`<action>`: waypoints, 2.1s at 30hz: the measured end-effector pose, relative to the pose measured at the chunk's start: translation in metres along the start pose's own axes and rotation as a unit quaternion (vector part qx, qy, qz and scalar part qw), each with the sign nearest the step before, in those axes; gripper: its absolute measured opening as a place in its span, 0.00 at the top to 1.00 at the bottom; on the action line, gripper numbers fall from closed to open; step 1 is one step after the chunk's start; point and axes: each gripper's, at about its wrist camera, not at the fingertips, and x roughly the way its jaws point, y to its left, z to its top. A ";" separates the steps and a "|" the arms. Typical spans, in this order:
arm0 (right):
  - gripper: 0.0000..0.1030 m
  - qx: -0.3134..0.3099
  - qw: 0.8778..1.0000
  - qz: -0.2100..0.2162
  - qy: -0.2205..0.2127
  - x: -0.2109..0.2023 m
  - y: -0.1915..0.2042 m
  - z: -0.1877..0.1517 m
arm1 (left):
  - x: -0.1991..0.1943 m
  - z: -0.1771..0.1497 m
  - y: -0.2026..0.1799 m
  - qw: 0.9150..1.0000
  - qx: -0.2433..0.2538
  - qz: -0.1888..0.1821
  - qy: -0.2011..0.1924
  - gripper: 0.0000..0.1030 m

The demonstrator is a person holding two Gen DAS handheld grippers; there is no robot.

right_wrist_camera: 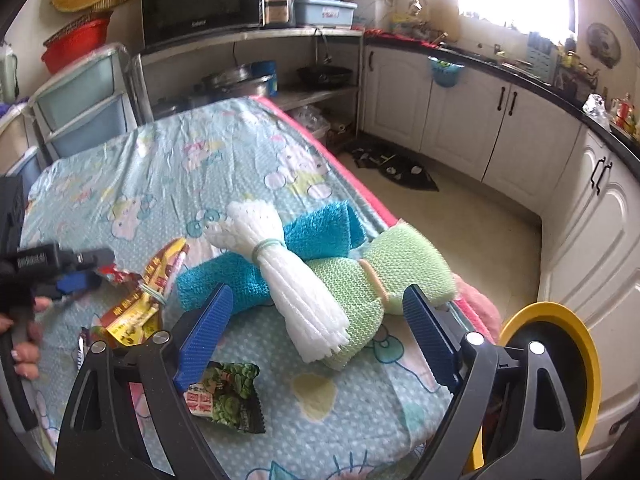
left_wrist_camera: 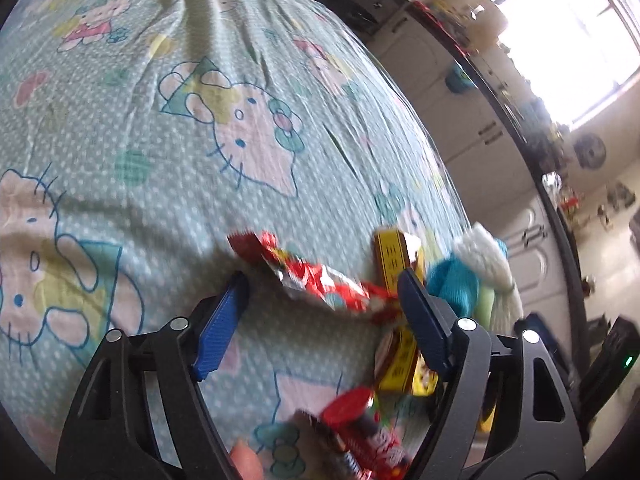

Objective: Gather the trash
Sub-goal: 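Grasp the green snack packet with the right tool while the left tool grasps the red candy wrapper, then carry the green packet and red wrapper over the yellow bin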

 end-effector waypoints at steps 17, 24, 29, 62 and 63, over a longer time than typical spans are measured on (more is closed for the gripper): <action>0.82 -0.010 0.999 0.046 0.013 -0.006 0.009 -0.008 | -0.003 0.013 0.021 0.999 -0.028 0.030 -0.018 0.88; 0.83 -0.003 0.998 0.061 -0.008 -0.030 0.012 -0.009 | -0.027 0.012 0.017 0.999 0.004 0.013 -0.038 0.92; 0.83 0.000 0.998 0.064 -0.017 -0.044 0.014 -0.012 | -0.048 0.012 -0.004 0.997 0.036 0.004 -0.068 0.94; 0.83 0.104 0.990 -0.017 -0.097 -0.145 -0.069 -0.046 | -0.084 -0.039 -0.172 0.961 0.222 -0.103 -0.125 0.94; 0.83 0.106 0.989 -0.020 -0.099 -0.147 -0.071 -0.046 | -0.083 -0.041 -0.178 0.959 0.230 -0.105 -0.127 0.94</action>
